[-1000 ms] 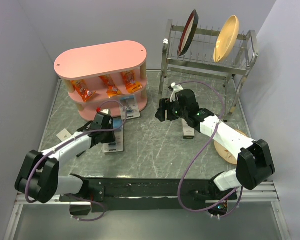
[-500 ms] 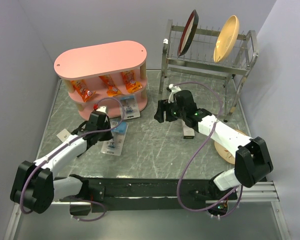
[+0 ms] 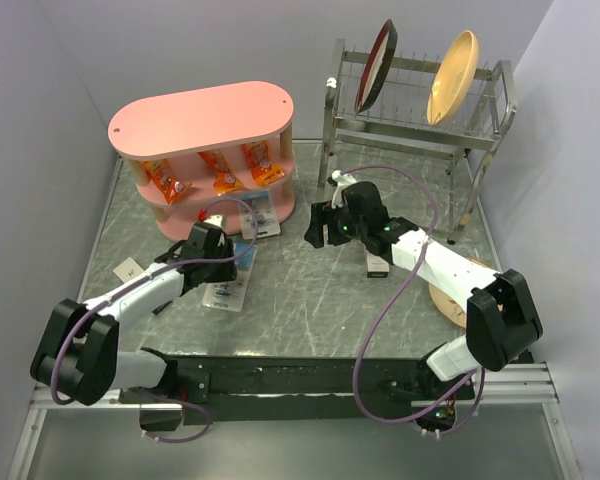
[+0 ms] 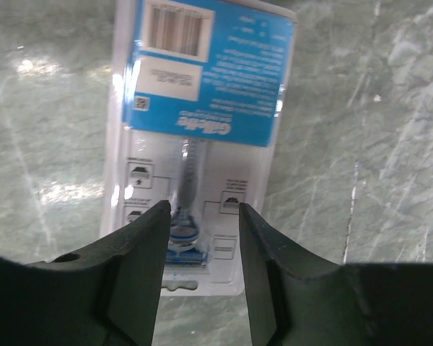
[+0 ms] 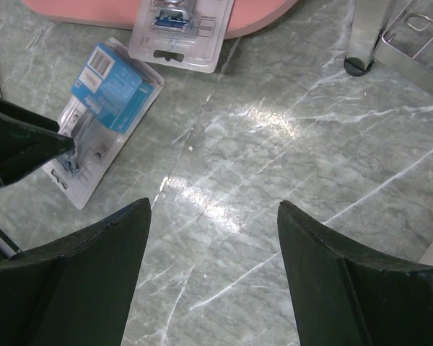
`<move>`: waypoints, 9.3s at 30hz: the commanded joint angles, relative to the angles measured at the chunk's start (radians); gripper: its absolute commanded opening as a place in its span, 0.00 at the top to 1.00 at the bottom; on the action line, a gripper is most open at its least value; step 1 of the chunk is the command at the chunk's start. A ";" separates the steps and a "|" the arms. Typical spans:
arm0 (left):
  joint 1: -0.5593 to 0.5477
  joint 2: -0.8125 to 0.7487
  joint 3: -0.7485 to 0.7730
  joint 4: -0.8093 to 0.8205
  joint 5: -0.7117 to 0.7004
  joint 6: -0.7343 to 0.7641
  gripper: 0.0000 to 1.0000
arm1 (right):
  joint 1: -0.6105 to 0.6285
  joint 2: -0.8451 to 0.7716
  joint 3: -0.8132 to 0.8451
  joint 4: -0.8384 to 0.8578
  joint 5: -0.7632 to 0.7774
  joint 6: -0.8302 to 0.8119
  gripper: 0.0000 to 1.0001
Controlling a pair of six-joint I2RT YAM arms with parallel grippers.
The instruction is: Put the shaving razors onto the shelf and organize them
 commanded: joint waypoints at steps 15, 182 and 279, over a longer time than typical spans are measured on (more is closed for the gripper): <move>-0.031 0.151 0.070 0.021 -0.061 -0.010 0.61 | -0.007 -0.071 -0.031 0.052 0.040 -0.016 0.21; 0.122 0.085 -0.107 0.314 -0.170 -0.191 0.99 | 0.002 0.036 0.027 0.055 0.032 0.014 0.20; 0.154 0.202 0.065 0.155 0.022 1.350 0.99 | -0.019 -0.060 -0.076 0.058 0.047 -0.058 0.20</move>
